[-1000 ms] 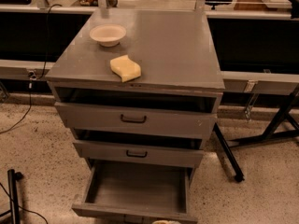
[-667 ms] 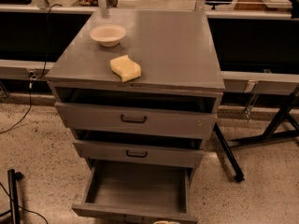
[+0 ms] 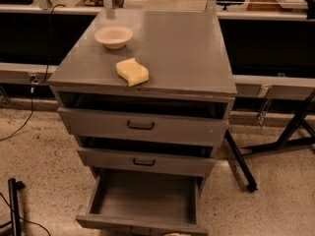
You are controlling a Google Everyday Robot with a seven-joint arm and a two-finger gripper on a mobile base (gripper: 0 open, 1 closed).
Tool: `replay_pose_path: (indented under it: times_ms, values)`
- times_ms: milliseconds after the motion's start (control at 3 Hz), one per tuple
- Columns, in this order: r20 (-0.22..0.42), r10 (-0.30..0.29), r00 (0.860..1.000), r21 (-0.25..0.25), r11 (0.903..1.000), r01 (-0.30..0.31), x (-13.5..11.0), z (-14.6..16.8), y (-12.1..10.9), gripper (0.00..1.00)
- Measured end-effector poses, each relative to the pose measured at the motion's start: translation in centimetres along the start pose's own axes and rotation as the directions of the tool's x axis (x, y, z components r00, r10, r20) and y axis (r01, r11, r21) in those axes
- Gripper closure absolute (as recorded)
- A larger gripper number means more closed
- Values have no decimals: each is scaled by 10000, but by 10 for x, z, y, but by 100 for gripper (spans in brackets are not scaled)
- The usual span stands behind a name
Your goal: Close bottom drawer
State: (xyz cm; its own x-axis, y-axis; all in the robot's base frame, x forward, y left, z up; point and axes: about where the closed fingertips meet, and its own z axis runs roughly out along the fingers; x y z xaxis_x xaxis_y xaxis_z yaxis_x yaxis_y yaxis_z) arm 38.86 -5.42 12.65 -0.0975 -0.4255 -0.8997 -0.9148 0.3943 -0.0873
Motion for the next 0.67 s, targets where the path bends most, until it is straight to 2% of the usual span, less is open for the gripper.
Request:
replay_pose_path:
  times_ms: [667]
  values:
    - [298,227,9993,540,9982,-243,7,2,-30,100]
